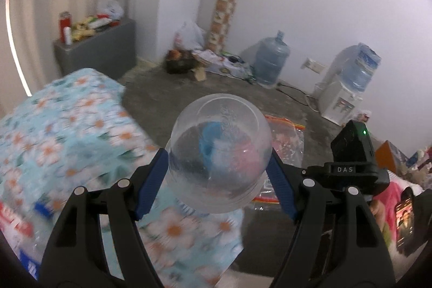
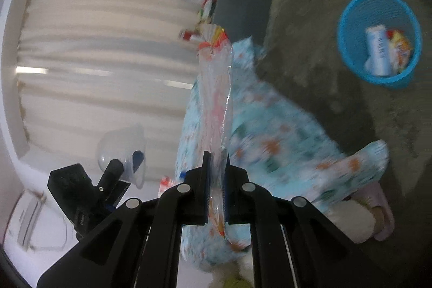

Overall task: Collect trash
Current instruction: 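Lift the clear cup and clear bag and carry both over the blue wastebasket, then open the left tool over the wastebasket while the right tool releases the bag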

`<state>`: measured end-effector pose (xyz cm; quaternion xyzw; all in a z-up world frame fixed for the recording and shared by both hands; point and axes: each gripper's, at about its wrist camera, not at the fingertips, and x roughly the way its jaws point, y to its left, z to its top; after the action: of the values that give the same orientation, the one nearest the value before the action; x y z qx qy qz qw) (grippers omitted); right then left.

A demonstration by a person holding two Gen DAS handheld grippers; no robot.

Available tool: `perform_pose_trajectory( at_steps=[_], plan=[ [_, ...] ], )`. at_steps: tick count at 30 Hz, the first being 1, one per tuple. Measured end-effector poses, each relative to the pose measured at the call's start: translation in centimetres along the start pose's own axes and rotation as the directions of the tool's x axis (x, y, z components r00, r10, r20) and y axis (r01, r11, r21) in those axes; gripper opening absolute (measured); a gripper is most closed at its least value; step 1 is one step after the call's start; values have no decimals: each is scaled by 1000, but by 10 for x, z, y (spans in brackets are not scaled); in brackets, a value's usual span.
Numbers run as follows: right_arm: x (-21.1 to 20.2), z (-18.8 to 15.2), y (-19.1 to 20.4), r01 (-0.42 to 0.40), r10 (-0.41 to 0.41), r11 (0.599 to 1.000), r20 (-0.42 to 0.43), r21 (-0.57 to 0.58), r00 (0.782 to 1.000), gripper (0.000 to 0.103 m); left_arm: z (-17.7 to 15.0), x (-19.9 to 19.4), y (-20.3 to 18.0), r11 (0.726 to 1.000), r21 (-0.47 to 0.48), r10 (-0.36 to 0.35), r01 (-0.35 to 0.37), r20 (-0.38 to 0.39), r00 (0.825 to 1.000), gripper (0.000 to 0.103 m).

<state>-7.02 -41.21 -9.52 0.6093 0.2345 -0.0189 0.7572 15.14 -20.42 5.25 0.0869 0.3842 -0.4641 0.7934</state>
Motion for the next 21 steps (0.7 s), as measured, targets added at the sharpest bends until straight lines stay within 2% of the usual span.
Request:
perform_pose_trajectory(
  at_steps=[2, 4, 8, 10, 14, 21],
  plan=[
    [-20, 14, -13, 56, -58, 998, 74, 24, 996, 8, 13, 25, -5, 1000, 0, -25, 25, -29, 999, 69],
    [-44, 28, -31, 126, -134, 990, 150, 63, 980, 8, 24, 52, -10, 999, 7, -45, 46, -57, 997, 69],
    [-60, 49, -64, 214, -245, 964, 210, 159, 947, 8, 42, 113, -19, 997, 3, -82, 83, -130, 988, 69],
    [-56, 56, -79, 235, -275, 952, 210, 195, 938, 8, 46, 142, -21, 995, -2, -102, 103, -174, 980, 69],
    [-34, 74, -109, 267, -315, 931, 178, 249, 932, 8, 47, 220, -30, 992, -17, -124, 125, -292, 948, 69],
    [21, 123, -167, 316, -368, 896, 123, 311, 922, 11, 50, 333, -45, 994, -14, -108, 113, -412, 905, 69]
  ],
)
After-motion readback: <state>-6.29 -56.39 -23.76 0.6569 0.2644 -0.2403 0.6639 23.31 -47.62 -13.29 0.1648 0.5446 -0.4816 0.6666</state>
